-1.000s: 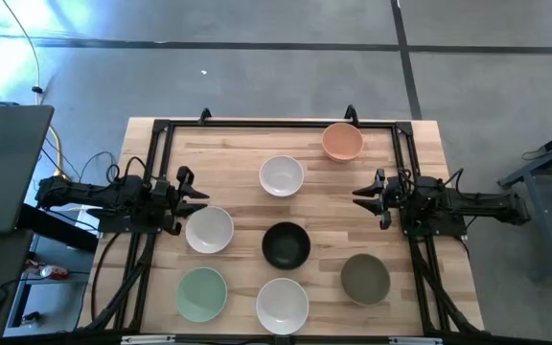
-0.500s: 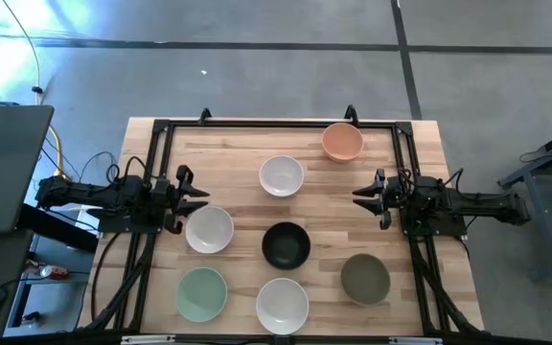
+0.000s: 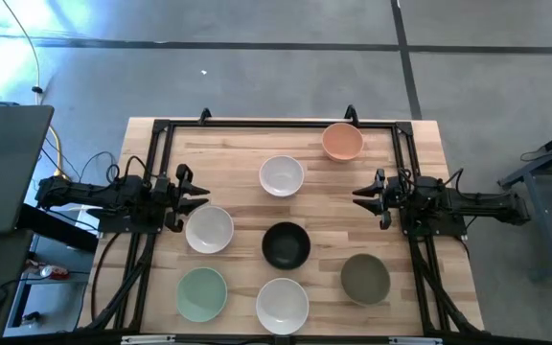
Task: Nest bowls inside each other
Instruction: Stack the top white bowl on top of the black bowl
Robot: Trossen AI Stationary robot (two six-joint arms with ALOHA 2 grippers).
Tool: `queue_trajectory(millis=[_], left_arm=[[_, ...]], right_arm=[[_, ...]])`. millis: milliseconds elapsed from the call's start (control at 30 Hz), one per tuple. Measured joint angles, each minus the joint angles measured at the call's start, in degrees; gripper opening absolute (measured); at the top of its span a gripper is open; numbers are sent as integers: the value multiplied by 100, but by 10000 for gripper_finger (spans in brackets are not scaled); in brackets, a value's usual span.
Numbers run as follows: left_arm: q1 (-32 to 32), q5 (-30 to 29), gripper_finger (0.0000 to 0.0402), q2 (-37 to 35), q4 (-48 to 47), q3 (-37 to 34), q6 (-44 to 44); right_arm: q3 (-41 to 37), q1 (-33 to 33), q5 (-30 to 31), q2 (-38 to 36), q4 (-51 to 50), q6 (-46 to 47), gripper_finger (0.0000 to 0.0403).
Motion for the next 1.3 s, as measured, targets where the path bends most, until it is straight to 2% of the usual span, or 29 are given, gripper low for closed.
queue_trajectory(millis=[267,533,1133,1300], left_arm=[[0,-11,97,-2,0,0,-34],[-1,11,97,-2,2,0,-786],[-2,17,97,-2,3,-2,-826],[-2,28,97,-2,4,-1,-826]], right_arm=[[0,0,0,2,2,0,119],[1,1,135,1,20,-8,119],[-1,-1,192,0,155,-126,119],[-1,-1,309,2,339,455,119]])
